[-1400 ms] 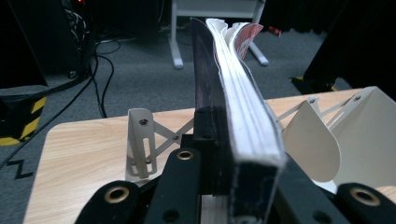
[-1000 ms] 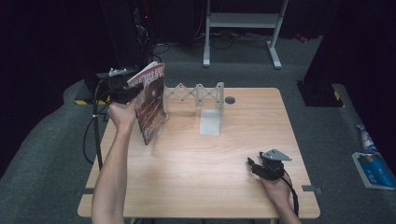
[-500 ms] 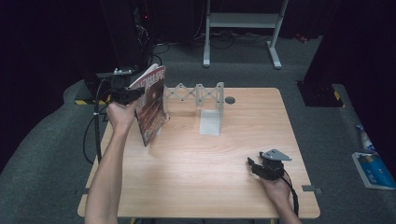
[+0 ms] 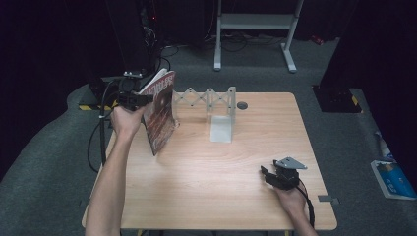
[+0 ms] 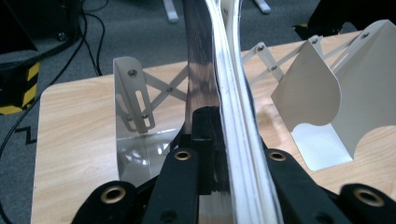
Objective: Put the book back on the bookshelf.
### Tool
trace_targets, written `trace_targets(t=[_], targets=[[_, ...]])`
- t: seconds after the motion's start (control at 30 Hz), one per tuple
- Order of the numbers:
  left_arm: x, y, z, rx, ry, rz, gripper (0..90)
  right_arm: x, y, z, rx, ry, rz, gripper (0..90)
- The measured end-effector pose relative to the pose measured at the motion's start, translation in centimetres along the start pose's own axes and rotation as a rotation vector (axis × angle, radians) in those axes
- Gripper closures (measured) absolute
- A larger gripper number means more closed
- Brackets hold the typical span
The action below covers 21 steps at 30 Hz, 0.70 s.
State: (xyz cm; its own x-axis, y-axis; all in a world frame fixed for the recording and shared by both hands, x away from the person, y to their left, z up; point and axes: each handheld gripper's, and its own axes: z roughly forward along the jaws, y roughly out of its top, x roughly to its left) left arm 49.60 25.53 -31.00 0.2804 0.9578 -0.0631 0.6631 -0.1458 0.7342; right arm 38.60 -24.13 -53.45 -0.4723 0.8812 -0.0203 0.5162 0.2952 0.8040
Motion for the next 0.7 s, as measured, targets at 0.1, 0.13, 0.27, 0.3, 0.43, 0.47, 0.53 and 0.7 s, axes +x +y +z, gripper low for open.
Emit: trace_targets(t=[0.1,0.13,0.27,0.3,0.43,0.47,0.53,0.7], targets=[[-0.1,0.0,-0.2,0.027,-0.009,0.004,81.5,0.0,0.0,0.0,0.0,0.0,0.0,40.0],[-0.1,-0.1,-0.3,0.035,-0.008,0.003,81.5,0.0,0.0,0.0,0.0,0.001,0.0,40.0],[0.2,-0.2,-0.7,0.068,-0.004,0.004,81.7,0.0,0.0,0.0,0.0,0.001,0.0,40.0],[0.2,-0.2,-0.8,0.078,-0.007,0.001,81.6,0.0,0.0,0.0,0.0,0.001,0.0,40.0],[0.2,-0.4,-1.1,0.106,-0.021,-0.012,81.6,0.0,0.0,0.0,0.0,0.0,0.001,40.0],[0.2,-0.4,-1.1,0.113,-0.021,-0.01,81.6,0.0,0.0,0.0,0.0,0.001,0.001,40.0],[0.2,-0.4,-1.2,0.129,-0.029,-0.014,81.6,0.0,0.0,0.0,0.0,0.001,0.0,40.0],[0.0,-0.7,-1.6,0.12,-0.001,-0.016,83.0,0.0,0.0,0.0,0.0,0.0,0.0,40.0]])
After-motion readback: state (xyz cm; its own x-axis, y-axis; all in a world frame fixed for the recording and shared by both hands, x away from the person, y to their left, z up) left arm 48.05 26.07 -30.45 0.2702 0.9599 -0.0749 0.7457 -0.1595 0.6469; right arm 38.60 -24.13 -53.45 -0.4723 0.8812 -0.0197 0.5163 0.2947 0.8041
